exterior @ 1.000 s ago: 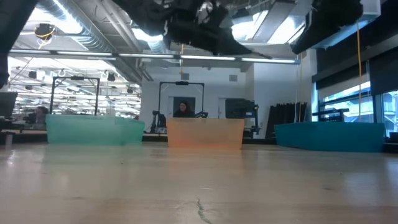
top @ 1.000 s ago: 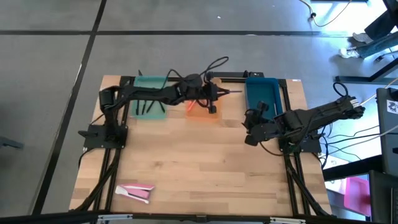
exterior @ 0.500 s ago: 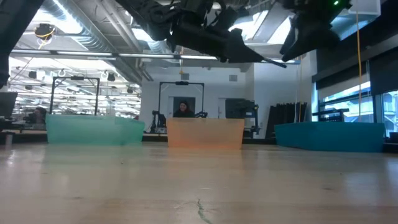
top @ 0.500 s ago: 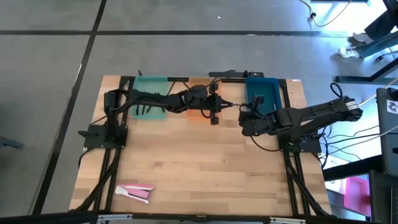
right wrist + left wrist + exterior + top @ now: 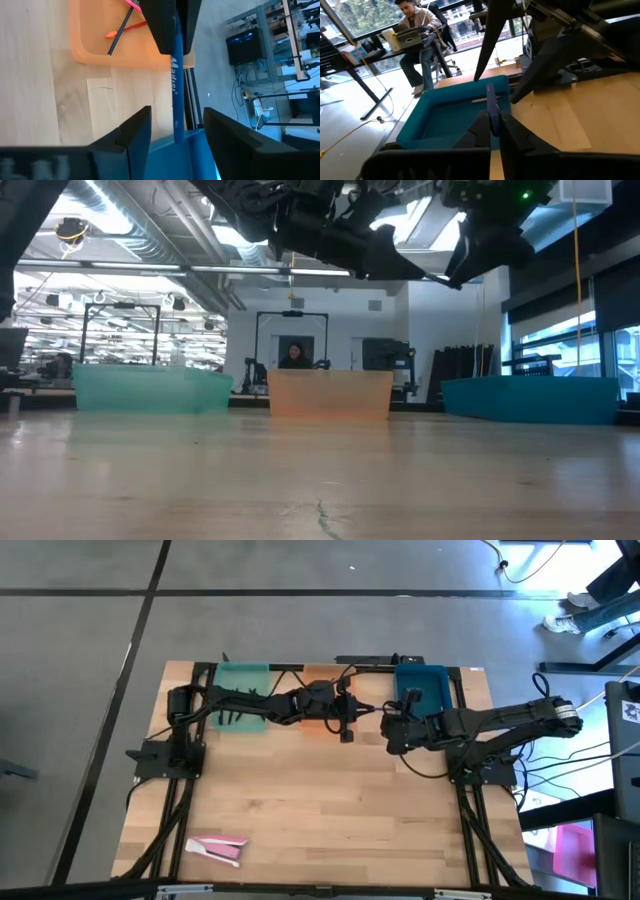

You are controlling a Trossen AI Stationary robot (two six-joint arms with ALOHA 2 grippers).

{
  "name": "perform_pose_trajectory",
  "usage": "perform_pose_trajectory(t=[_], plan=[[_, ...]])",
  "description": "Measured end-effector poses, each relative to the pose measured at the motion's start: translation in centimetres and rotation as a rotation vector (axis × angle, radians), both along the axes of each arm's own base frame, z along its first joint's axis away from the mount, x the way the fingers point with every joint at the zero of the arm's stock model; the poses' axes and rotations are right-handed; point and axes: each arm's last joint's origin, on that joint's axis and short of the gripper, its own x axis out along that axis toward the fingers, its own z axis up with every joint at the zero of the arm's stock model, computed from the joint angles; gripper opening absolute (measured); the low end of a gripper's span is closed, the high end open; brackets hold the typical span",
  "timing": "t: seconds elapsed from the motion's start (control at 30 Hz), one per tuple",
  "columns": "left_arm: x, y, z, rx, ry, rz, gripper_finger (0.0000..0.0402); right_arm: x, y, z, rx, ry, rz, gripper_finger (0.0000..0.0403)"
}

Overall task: Sort crayons/erasers/pens/pencils in bins
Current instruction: Put the blue crayon into the blue bin

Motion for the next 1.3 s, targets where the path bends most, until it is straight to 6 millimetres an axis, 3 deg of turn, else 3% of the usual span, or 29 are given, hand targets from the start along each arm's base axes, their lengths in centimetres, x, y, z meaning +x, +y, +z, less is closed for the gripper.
perform_pose_trajectory(t=[0.3, 1.3], plan=[[0.0, 0.1, 0.0, 0.006, 0.001, 0.029, 0.0002, 0.0, -0.1, 0.0, 0.001, 0.004, -0.002, 0.0131], [0.2, -0.8, 0.0, 0.005, 0.001, 0.007, 0.0002, -0.1, -1.8, -0.4, 0.048, 0.061, -0.012, 0.0116]])
